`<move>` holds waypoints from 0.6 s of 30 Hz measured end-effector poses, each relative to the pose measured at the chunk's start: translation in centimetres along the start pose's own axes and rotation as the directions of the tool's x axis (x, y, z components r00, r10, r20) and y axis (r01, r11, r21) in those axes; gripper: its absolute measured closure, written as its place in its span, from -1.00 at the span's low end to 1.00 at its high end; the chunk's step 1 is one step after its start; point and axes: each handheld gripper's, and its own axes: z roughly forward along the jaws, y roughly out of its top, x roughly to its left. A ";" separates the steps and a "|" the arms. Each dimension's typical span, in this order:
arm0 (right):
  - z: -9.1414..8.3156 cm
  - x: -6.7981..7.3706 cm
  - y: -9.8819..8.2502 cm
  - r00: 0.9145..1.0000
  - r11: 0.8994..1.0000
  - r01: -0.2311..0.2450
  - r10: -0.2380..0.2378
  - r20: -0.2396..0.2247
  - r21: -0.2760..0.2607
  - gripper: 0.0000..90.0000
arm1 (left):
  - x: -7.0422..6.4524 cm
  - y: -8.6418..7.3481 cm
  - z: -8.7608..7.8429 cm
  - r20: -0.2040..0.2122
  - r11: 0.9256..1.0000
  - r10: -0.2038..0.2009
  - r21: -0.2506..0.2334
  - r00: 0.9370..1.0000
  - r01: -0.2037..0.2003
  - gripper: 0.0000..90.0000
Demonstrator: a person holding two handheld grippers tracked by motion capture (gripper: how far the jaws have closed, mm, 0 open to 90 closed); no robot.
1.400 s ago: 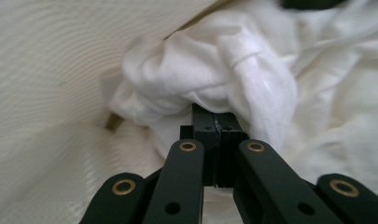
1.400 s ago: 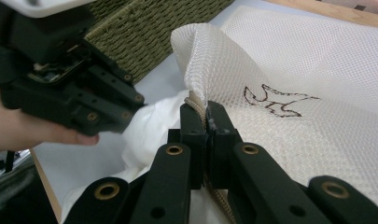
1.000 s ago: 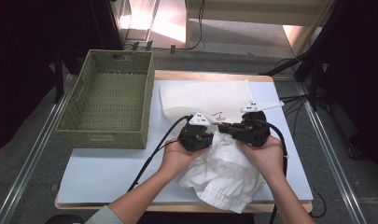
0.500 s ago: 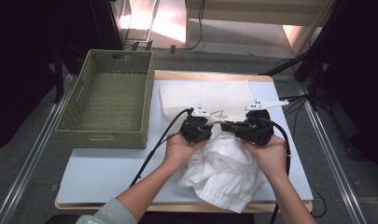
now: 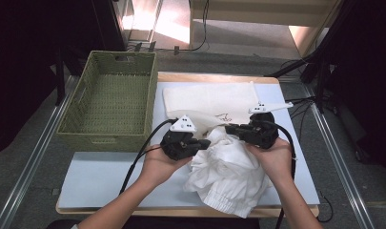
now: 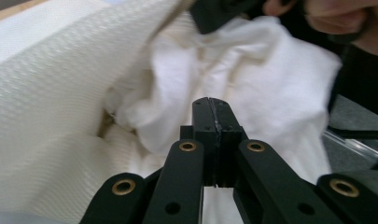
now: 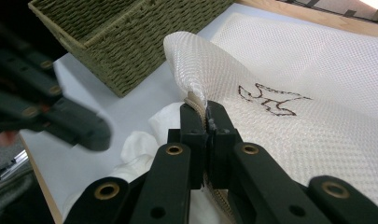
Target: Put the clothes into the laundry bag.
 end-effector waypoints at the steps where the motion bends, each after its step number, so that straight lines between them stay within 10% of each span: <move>1: 0.0 0.0 0.0 1.000 1.000 0.000 0.000 -0.002 0.000 0.97 | -0.6 0.0 0.0 0.013 1.000 0.002 -0.002 1.000 -0.002 1.00; 8: 0.0 0.0 0.0 1.000 1.000 0.000 0.000 0.000 0.004 0.97 | -2.2 -1.0 2.9 0.069 1.000 0.001 0.023 0.998 -0.003 1.00; 18: -0.1 0.0 0.0 1.000 1.000 0.000 0.000 0.011 0.011 0.97 | -0.1 -1.4 8.1 -0.049 1.000 -0.015 0.003 0.999 0.015 1.00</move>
